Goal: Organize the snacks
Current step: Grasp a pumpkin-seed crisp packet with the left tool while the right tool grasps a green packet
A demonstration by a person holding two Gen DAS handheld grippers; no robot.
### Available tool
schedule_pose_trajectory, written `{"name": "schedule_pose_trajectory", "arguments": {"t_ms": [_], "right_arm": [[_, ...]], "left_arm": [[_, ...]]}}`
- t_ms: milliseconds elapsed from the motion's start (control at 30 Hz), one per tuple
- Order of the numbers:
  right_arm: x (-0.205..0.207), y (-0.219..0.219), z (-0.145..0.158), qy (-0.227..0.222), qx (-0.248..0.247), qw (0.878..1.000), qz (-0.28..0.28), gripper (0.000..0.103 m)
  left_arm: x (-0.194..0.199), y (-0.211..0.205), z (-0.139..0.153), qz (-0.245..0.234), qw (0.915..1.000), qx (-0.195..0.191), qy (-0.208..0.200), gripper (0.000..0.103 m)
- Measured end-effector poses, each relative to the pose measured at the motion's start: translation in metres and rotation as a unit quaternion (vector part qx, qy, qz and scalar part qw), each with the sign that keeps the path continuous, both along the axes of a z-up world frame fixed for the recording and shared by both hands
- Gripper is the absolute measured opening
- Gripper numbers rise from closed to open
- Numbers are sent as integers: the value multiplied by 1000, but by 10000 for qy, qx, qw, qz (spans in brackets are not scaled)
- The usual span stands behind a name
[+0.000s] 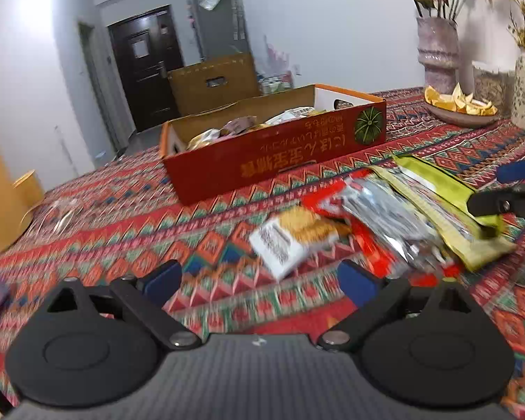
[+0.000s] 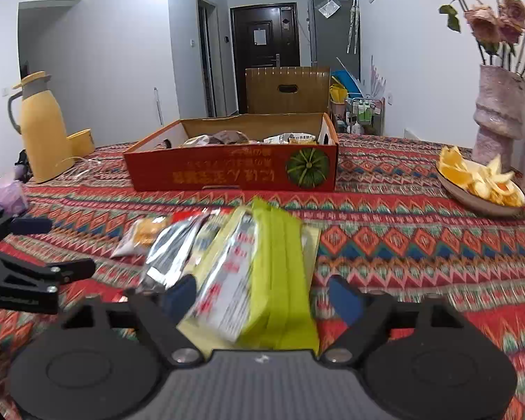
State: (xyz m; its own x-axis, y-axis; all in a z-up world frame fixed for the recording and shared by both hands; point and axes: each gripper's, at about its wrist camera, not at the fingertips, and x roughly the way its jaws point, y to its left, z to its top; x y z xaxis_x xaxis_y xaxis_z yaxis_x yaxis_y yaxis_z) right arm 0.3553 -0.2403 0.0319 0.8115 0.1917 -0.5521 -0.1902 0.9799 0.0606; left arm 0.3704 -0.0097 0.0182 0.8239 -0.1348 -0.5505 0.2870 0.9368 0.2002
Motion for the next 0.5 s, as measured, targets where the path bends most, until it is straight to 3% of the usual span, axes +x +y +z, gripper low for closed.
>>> {"name": "schedule_pose_trajectory", "arguments": {"t_ms": [200,300,500], "right_arm": [[47,-11,-14,257,386,9989,-72,58],[58,-21,-24,402,797,9960,-60,58],[66,-29,-31,450,1077,9932,-16,59]], "left_arm": [[54,-7,-11,-602,9976,-71,327,79],[74,-7,-18,-857,9937,-252,679,78],[80,-15,-25,-1353,9900,-143,365,81]]}}
